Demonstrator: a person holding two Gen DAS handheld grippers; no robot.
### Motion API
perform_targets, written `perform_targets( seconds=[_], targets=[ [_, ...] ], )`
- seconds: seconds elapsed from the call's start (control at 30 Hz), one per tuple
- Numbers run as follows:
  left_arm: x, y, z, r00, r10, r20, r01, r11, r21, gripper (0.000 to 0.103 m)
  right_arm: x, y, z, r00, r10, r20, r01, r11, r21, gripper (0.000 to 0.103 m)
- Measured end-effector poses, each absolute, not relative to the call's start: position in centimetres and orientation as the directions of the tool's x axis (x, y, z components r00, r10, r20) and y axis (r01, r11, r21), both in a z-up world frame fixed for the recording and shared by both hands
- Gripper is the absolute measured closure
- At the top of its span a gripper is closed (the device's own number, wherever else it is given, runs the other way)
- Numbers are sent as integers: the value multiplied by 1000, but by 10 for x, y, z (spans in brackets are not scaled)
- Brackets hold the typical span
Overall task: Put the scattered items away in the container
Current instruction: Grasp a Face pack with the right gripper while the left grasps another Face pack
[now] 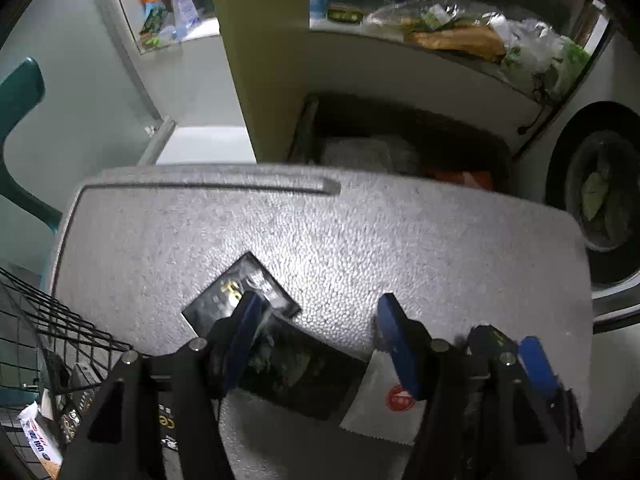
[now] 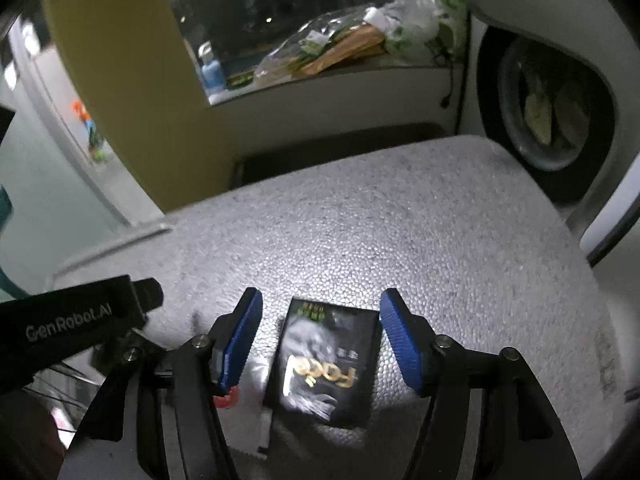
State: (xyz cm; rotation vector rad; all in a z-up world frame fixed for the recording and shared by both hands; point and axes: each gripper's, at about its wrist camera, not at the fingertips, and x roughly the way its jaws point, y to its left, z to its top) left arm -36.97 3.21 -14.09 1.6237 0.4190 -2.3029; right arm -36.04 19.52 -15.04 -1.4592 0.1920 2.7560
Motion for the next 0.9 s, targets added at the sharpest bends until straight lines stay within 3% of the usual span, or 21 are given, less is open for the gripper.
perform_targets(
  seconds=[0.17,0.27,0.77,0.9],
  targets=[
    [-360,33,-148,-324,-58,-944,405,-911,-83,37,-354,202,-157,-547,-58,-835,-44,-994,98,41],
    [-346,44,-150,-319,-62,-946,372,-926,-65,37,-341,204,-158,-547,-61,-835,-11,-997,81,55],
    [-294,66,-151,-341,-32,-939,283,-956,-71,34,-259,233,-151,-554,-117,-824,4,-990,138,55],
    [-288,60,-151,-349,-24,-937,281,-956,-80,33,-251,235,-145,-574,-91,-814,6,-994,107,48]
  ],
)
